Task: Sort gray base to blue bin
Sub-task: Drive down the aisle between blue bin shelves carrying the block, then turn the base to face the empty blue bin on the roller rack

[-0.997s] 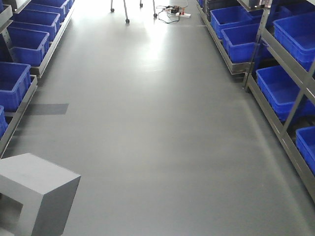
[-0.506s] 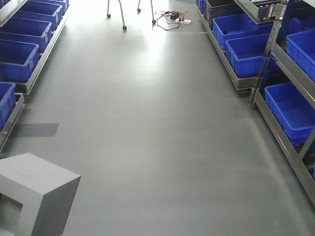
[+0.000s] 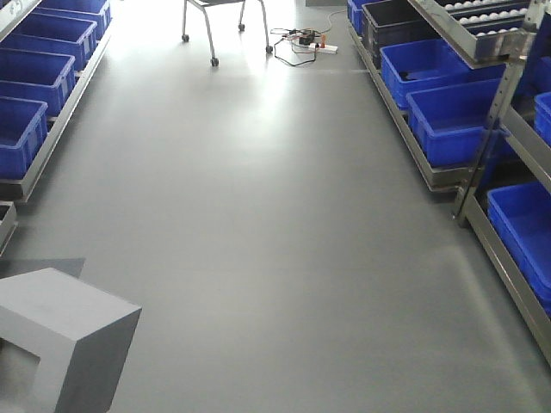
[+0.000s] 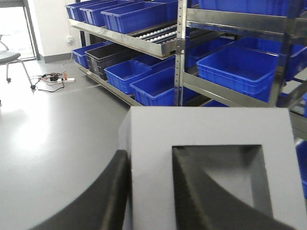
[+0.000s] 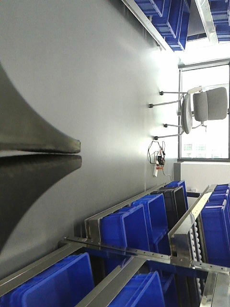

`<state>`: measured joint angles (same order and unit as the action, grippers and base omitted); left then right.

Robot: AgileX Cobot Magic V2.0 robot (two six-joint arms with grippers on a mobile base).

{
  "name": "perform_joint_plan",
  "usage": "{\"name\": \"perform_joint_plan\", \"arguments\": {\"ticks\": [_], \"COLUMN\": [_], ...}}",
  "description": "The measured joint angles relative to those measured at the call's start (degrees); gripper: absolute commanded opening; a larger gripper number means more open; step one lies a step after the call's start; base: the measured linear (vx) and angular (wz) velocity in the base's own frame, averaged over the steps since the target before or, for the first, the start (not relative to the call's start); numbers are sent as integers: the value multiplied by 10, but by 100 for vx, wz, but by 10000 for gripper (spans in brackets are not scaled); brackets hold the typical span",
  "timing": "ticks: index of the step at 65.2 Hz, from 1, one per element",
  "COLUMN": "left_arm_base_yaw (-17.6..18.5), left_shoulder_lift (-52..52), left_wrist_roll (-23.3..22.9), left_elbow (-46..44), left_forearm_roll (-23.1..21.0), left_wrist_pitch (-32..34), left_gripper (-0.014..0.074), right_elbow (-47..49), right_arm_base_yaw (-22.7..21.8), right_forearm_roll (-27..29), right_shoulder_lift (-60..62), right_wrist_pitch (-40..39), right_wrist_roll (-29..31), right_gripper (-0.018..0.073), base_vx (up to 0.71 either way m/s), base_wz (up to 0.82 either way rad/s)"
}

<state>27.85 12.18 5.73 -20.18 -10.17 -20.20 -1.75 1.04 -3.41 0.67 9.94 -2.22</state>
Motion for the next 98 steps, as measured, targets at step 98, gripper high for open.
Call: {"name": "perform_joint_plan", "arguments": {"ticks": [98], "left_arm_base_yaw": [0], "left_shoulder_lift": [0], "left_wrist_roll": [0], "left_elbow": [0], "left_forearm_roll": [0], "left_wrist_pitch": [0], "left_gripper": [-6], "right_elbow": [0], "right_arm_base_yaw": [0], "right_forearm_roll": [0], "right_shoulder_lift": [0], "right_wrist_pitch": [0], "right_wrist_roll": [0], "right_gripper": [-9], "base_vx": [40], "base_wz": [17]}}
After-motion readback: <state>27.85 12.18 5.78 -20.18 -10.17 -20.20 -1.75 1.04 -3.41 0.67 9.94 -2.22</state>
